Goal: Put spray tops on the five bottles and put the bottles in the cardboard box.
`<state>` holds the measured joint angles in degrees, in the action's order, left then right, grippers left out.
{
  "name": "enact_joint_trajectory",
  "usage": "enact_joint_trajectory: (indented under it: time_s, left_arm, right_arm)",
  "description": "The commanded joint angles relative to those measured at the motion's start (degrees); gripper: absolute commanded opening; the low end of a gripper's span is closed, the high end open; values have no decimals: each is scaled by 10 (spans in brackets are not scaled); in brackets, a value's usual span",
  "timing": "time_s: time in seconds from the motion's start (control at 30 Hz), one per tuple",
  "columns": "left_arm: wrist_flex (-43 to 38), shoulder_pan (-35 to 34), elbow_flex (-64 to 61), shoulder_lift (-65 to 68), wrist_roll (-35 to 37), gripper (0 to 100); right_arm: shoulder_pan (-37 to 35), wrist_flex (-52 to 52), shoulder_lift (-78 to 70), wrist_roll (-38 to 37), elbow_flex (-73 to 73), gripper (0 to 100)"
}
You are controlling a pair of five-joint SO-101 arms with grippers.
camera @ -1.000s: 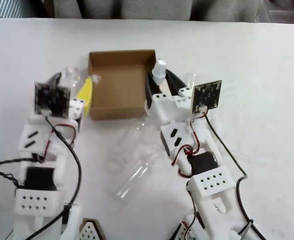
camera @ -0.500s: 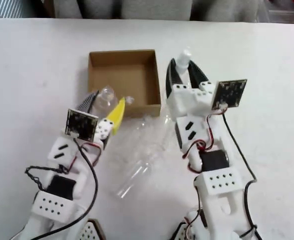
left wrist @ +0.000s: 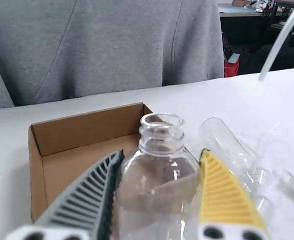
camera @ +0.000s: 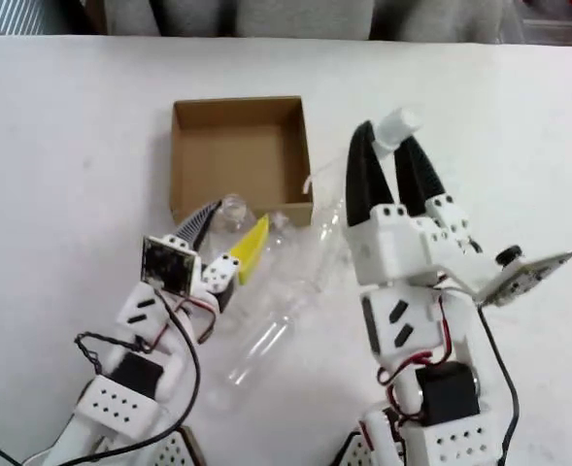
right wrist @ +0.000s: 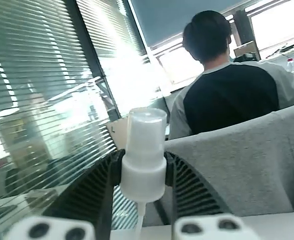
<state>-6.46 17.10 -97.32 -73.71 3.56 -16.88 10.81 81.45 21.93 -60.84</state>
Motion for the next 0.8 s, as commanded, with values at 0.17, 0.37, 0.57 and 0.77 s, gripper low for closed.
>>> enact_joint_trajectory:
  time_s: [0.17, 0.37, 0.57, 0.77]
  left_arm:
    - [-6, 11, 1, -14, 7, 101]
    - [-6, 11, 1, -14, 7, 102]
    - [-6, 10, 1, -14, 7, 102]
    - [-6, 9, 1, -14, 7, 102]
  right_arm:
    - [-113, -93, -98, -40, 48, 15]
    - [-129, -97, -176, -40, 84, 15]
    - [-130, -97, -179, -40, 88, 15]
    - [-130, -94, -178, -40, 85, 15]
